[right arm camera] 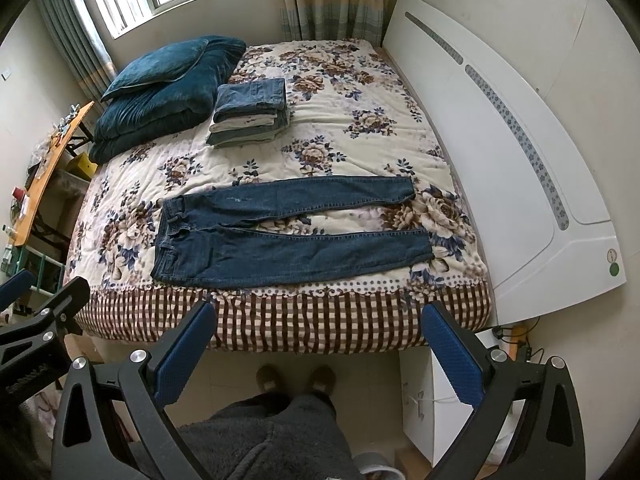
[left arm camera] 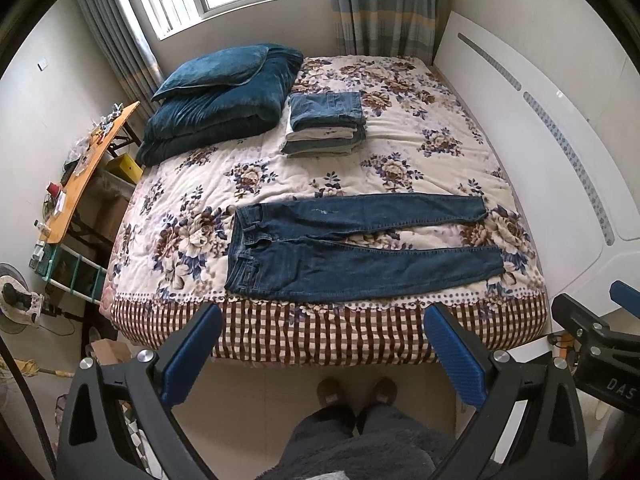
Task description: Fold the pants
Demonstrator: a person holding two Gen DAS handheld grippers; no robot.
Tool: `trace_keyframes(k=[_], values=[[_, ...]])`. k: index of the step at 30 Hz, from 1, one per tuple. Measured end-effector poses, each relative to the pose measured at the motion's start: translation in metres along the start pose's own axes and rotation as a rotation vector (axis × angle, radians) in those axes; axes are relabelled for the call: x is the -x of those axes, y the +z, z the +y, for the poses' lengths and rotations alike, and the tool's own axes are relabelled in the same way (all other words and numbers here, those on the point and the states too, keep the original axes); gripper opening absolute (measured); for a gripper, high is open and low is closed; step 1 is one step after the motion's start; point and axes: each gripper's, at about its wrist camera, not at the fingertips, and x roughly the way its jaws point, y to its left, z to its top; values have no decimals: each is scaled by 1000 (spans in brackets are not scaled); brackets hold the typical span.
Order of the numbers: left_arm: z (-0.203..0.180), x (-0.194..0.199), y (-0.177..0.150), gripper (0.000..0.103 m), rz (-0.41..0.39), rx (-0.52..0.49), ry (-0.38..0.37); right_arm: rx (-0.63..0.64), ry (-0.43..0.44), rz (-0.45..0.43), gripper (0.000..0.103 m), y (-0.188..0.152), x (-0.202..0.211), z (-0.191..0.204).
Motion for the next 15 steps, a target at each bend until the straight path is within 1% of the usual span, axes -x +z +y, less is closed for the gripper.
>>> trace_keyframes(k=[15], values=[[2,4,-1,103,-7,8,-9,-2,2,-5,103,8,4,3]])
